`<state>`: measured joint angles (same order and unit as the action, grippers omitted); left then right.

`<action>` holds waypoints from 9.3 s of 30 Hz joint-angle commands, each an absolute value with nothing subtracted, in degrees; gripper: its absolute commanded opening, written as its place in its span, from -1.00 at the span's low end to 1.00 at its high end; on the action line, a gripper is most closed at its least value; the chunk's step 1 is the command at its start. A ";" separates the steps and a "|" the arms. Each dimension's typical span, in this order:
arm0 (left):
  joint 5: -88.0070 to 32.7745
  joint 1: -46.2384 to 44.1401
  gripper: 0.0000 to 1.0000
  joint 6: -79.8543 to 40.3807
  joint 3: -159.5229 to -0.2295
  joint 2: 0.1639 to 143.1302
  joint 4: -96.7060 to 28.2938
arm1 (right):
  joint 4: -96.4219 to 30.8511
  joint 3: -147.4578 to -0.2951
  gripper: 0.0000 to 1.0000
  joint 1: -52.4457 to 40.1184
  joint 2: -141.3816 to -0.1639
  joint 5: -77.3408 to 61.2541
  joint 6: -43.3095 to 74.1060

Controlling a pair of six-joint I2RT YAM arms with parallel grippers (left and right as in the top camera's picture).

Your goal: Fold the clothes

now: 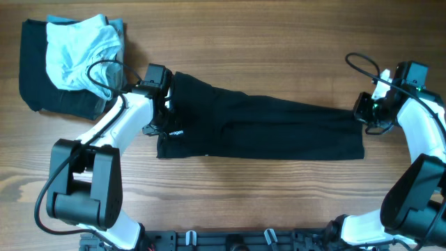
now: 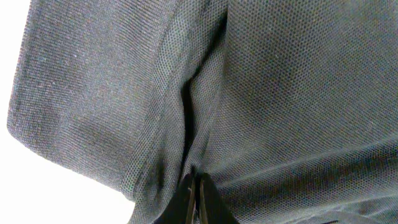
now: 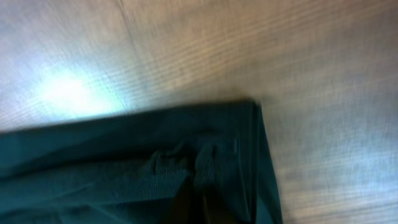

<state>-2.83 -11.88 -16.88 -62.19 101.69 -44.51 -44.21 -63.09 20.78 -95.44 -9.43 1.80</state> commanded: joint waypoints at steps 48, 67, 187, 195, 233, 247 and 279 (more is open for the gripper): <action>-1.83 -11.66 -0.92 -17.17 -61.60 101.14 -44.56 | -35.42 -70.06 -0.91 21.23 -98.67 -10.41 1.45; -1.83 -11.66 -0.92 -17.17 -61.60 101.14 -44.58 | -48.14 -70.06 -0.91 21.23 -98.67 -10.17 1.48; -1.85 -11.66 -0.92 -17.15 -61.60 101.14 -43.70 | -55.09 -71.66 -0.39 21.98 -108.31 -10.33 11.97; -1.85 -11.66 -0.92 -17.15 -61.60 101.14 -43.18 | -57.82 -71.64 -0.17 21.93 -106.61 -10.35 12.01; -1.85 -11.66 -0.92 -17.12 -61.60 101.14 -42.89 | -52.95 -71.88 -0.91 20.18 -95.29 -9.23 12.08; -1.87 -11.66 -0.82 -17.15 -61.60 101.14 -45.04 | -62.46 -71.88 -0.92 19.73 -95.31 -2.66 12.23; -10.00 -12.05 -0.27 -16.93 -68.84 100.20 -48.84 | -58.48 -71.88 -0.92 19.73 -95.31 -6.24 13.15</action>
<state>-9.21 -10.94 -17.06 -69.80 99.61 -50.72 -58.50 -72.14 19.90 -95.31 -5.56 12.75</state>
